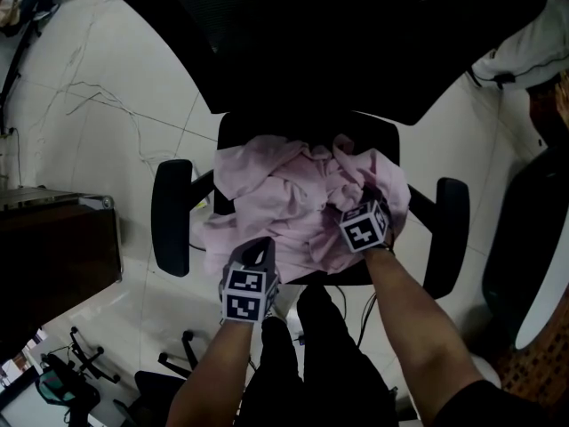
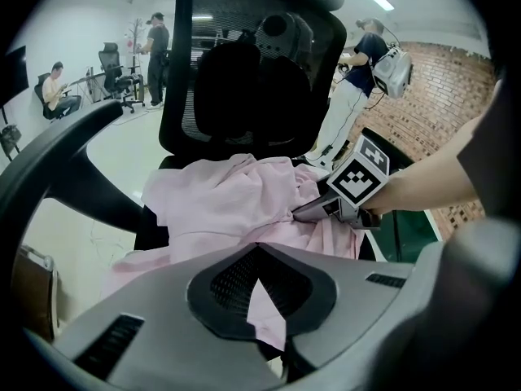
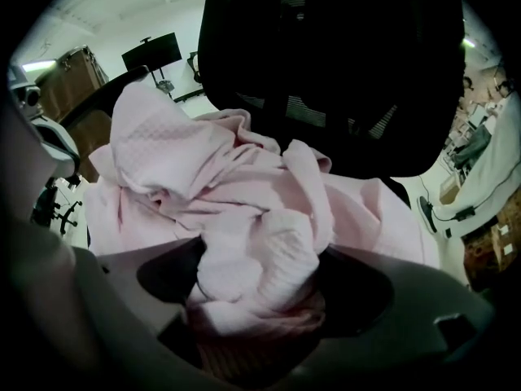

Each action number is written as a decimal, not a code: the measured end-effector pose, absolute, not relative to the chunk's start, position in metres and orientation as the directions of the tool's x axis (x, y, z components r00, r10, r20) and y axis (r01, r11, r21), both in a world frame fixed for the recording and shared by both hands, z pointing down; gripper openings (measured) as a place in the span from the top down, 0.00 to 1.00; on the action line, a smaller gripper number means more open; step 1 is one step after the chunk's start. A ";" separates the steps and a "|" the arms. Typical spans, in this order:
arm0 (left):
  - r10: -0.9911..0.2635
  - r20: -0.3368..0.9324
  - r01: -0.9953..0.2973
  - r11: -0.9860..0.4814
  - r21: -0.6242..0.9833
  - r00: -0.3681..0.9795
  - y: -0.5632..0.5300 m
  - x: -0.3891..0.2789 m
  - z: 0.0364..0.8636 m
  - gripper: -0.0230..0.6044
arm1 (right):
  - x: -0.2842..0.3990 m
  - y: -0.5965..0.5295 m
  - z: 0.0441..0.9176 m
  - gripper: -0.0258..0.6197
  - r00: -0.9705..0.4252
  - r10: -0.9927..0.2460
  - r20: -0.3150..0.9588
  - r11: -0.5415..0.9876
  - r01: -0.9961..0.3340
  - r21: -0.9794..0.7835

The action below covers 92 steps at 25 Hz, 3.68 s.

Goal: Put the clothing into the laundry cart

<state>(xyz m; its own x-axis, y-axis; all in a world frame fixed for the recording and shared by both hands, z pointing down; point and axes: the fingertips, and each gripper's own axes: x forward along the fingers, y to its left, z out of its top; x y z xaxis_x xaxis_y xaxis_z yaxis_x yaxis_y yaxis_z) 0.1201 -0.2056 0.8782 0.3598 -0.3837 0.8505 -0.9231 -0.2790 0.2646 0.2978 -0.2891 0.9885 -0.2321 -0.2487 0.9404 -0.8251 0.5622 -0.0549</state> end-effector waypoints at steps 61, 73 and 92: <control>-0.898 0.367 -0.968 -0.248 0.031 0.242 -0.120 -0.060 0.409 0.96 | 0.185 -0.223 0.313 0.74 -0.614 -0.787 0.061 0.579 -0.768 -0.273; -0.975 0.221 -0.998 -0.040 -0.047 0.028 -0.069 -0.202 0.306 0.96 | 0.067 -0.208 0.131 0.74 -0.758 -0.628 -0.174 0.777 -0.598 -0.198; -0.930 0.090 -0.933 0.350 -0.084 -0.357 0.100 -0.421 0.218 0.96 | -0.227 -0.079 0.058 0.74 -0.938 -0.263 -0.224 0.962 -0.238 -0.130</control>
